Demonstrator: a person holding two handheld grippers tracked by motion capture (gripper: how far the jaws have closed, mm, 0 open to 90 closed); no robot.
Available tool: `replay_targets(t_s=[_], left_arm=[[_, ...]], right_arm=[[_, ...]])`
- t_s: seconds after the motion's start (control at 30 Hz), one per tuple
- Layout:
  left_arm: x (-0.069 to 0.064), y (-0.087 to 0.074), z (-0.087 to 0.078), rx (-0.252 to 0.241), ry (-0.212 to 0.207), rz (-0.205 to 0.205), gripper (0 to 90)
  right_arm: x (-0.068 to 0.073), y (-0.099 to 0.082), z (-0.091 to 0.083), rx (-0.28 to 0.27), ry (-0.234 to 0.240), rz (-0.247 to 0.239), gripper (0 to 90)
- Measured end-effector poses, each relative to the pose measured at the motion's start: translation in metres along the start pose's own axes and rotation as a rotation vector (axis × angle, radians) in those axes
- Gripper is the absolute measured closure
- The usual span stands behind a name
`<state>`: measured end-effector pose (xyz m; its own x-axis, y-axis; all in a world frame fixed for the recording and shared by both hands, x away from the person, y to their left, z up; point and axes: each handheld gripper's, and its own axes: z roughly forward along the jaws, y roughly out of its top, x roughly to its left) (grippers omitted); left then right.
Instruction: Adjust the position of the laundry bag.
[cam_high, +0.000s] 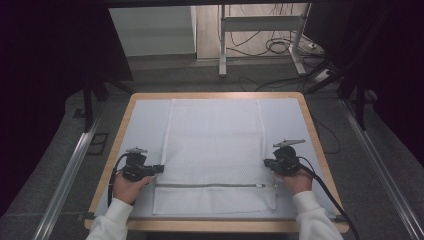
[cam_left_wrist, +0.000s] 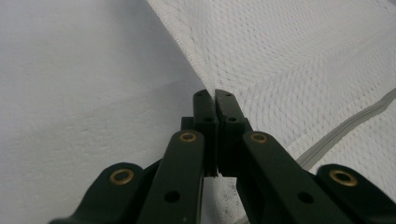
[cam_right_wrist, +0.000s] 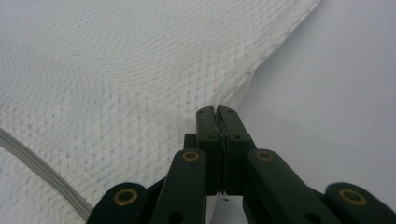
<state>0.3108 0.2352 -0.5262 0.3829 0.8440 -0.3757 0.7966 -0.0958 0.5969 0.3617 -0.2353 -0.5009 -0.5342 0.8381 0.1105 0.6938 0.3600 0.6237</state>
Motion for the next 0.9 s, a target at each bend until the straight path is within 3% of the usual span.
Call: replay_targets(t_s=[0.67,0.77,0.83,0.87,0.9], left_arm=[[0.0049,-0.0024,-0.0013,0.001,0.015,-0.004,87.8],[0.0036,-0.003,-0.0014,0.003,0.038,0.016,84.5],[0.0026,-0.0037,-0.0033,-0.009,0.048,0.034,77.0],[0.0023,-0.0036,-0.0052,-0.021,0.052,0.035,71.4],[0.0025,-0.0031,-0.0078,-0.035,0.052,0.034,60.5]], right_arm=[[0.0019,-0.0002,0.003,0.003,0.021,-0.01,87.0],[0.0014,-0.0001,0.0028,0.001,0.021,-0.011,86.2],[0.0015,-0.0002,0.0024,0.0,0.016,-0.012,83.5],[0.0014,-0.0002,0.0017,-0.005,0.014,-0.012,79.4],[0.0004,0.0004,-0.0009,-0.021,0.004,-0.009,67.8]])
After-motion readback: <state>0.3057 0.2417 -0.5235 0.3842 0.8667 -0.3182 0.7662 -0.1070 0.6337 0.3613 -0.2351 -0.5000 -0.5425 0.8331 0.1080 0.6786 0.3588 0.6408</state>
